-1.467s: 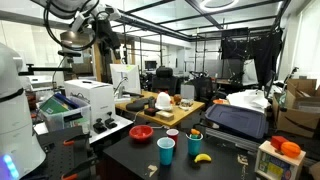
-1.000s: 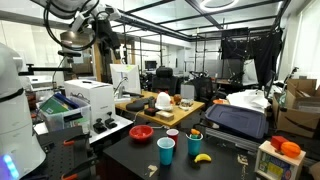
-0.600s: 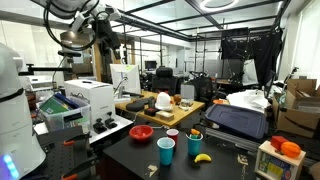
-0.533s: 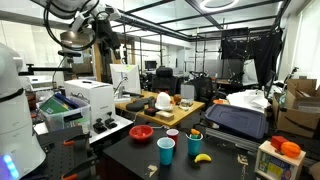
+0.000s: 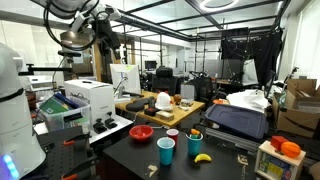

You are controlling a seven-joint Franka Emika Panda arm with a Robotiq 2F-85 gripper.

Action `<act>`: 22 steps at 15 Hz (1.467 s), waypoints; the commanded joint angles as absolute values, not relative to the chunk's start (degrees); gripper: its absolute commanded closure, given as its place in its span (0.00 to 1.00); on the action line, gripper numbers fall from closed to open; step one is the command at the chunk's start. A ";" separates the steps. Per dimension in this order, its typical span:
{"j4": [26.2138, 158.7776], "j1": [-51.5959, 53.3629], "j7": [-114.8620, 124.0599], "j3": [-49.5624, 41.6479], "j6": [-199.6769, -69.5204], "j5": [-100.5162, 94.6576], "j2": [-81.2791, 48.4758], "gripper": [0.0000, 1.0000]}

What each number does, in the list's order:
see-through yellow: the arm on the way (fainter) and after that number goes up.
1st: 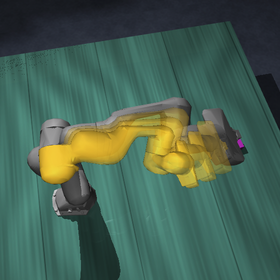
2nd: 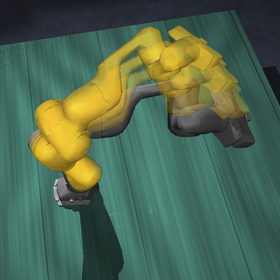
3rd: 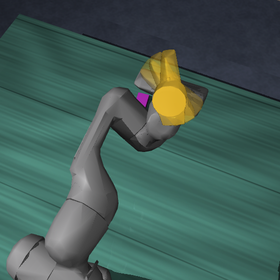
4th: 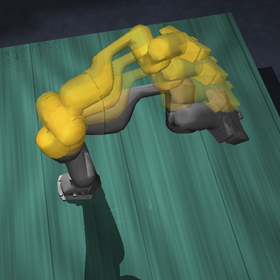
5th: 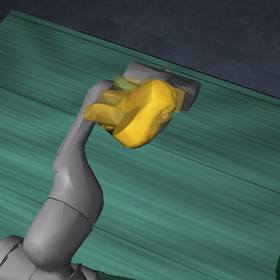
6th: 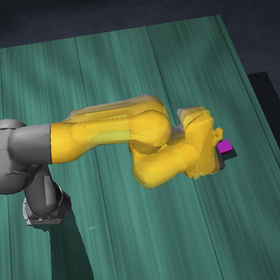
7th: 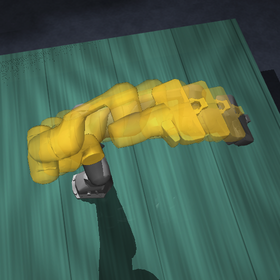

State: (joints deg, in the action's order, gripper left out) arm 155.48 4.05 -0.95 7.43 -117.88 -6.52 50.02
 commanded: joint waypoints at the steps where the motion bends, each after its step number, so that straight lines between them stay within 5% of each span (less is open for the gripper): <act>1: 155.32 4.56 -0.61 7.01 -117.66 -6.92 49.93 0.00; 13: 154.43 2.36 -0.17 6.81 -119.49 -9.55 46.54 0.00; 22: 152.57 -0.06 0.77 3.42 -134.07 -8.71 31.45 0.00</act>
State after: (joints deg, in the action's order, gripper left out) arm 155.01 0.44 -0.47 4.34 -129.79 -9.24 37.77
